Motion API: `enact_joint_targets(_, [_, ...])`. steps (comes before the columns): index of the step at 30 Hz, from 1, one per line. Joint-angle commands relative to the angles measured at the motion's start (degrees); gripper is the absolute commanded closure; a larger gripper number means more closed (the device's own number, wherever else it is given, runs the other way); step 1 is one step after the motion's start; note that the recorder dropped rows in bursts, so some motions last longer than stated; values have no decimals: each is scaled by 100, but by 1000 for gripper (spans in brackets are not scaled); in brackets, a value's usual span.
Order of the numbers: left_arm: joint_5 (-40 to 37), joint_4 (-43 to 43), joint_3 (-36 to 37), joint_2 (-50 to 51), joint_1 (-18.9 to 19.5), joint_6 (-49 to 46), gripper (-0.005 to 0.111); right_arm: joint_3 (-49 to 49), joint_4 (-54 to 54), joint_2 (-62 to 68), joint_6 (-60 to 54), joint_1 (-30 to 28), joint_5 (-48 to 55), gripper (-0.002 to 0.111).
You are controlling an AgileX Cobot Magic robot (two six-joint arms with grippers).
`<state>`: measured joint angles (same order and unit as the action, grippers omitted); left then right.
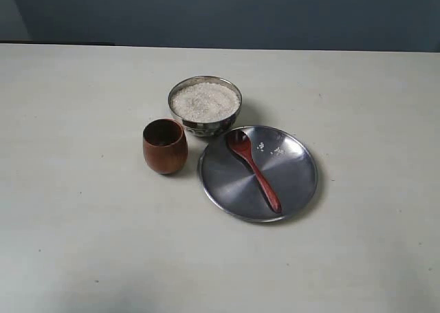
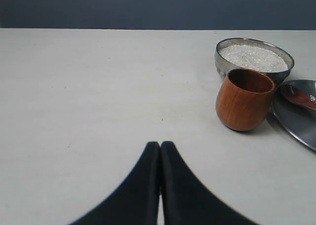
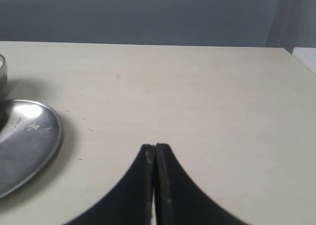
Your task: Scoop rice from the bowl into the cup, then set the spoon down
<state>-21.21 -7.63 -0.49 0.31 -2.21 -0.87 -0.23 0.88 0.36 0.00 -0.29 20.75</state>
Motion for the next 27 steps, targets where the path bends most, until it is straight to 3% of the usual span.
enact_joint_targets(1, [78, 148, 49, -31, -16, 87, 106, 23, 0, -36, 0, -32, -14, 108])
enact_joint_targets(12, [191, 720, 49, -31, -16, 87, 106, 23, 0, -36, 0, -32, -14, 108])
enact_joint_targets(27, [204, 763, 49, -31, -16, 87, 106, 23, 0, -36, 0, -32, -14, 108])
